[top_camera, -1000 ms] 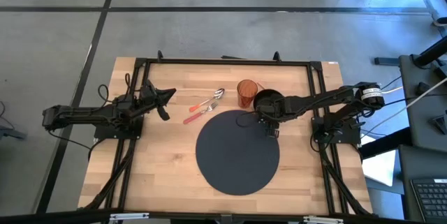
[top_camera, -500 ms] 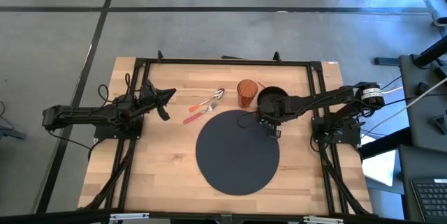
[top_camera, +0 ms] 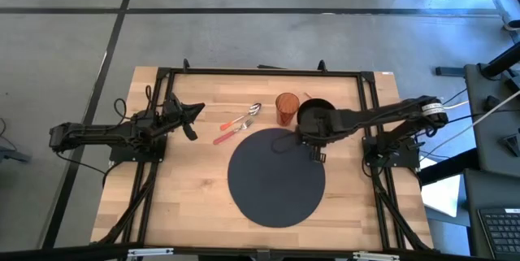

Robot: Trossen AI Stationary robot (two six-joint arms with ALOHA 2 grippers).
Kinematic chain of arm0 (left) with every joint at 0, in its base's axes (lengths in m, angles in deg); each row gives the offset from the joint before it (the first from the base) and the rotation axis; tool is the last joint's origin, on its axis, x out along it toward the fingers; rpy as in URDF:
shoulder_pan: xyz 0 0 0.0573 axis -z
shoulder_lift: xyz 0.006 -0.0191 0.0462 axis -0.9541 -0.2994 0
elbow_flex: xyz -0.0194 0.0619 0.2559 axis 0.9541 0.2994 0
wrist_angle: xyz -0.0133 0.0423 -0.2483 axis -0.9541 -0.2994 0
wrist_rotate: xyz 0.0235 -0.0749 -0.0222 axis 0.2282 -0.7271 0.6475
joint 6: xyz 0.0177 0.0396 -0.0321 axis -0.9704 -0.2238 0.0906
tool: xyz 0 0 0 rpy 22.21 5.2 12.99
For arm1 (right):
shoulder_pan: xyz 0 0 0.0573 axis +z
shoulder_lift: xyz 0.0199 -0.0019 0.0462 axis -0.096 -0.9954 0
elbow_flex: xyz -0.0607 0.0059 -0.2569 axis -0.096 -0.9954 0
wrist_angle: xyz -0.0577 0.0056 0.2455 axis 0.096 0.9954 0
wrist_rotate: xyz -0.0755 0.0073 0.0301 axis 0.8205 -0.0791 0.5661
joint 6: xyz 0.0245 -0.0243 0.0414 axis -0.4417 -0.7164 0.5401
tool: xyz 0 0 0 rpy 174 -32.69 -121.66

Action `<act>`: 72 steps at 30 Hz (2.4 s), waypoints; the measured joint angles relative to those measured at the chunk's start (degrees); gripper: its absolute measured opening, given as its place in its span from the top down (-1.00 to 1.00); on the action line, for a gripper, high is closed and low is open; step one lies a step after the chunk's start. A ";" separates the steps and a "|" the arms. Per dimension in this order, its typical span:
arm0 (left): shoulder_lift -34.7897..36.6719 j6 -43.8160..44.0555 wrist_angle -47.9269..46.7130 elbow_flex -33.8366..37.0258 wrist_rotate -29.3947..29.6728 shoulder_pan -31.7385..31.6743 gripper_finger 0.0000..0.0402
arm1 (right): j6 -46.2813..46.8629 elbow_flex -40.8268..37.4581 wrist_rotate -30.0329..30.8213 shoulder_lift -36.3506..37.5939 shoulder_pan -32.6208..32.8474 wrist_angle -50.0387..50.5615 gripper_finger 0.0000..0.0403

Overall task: Pick & Place Utensil
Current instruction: Put the black bowl in the center of the black table mat, then put the brown cup at the top right of the black table mat

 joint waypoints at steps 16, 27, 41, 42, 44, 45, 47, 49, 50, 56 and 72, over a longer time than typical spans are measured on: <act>0.00 0.00 -0.02 0.00 -0.04 0.00 0.98 | 12.76 18.28 -0.97 0.02 14.92 10.00 0.96; 0.00 0.02 -0.01 0.00 0.01 -0.01 0.98 | 1.76 18.00 -7.30 -11.72 16.38 -5.71 0.96; 0.00 0.00 -0.02 0.00 0.04 -0.01 0.98 | -6.69 17.90 -12.83 -23.74 17.18 -16.00 0.96; 0.00 0.00 -0.02 0.00 0.04 -0.01 0.98 | -6.61 17.91 -12.57 -23.96 17.31 -15.99 0.96; 0.00 0.02 -0.02 0.00 0.04 -0.02 0.98 | -6.62 17.91 -12.49 -24.40 17.45 -15.99 0.96; 0.00 0.00 -0.02 0.00 0.04 -0.02 0.98 | -6.72 17.91 -12.47 -24.72 17.45 -15.96 0.96; 0.00 0.00 -0.02 0.00 0.04 -0.01 0.98 | -6.75 17.91 -12.44 -25.25 17.43 -16.00 0.96; 0.00 0.01 -0.02 0.00 0.05 -0.02 0.98 | -6.79 17.91 -12.27 -25.74 17.43 -16.03 0.96; 0.00 0.02 -0.02 0.00 0.05 -0.01 0.98 | -6.82 17.91 -12.22 -26.02 17.43 -16.06 0.96; 0.00 0.02 -0.02 0.00 0.04 -0.02 0.98 | -8.36 17.93 -12.10 -26.64 17.43 -15.69 0.91; 0.00 0.04 -0.02 0.00 0.07 -0.02 0.98 | -8.59 22.88 -12.51 -26.66 17.44 -10.08 0.41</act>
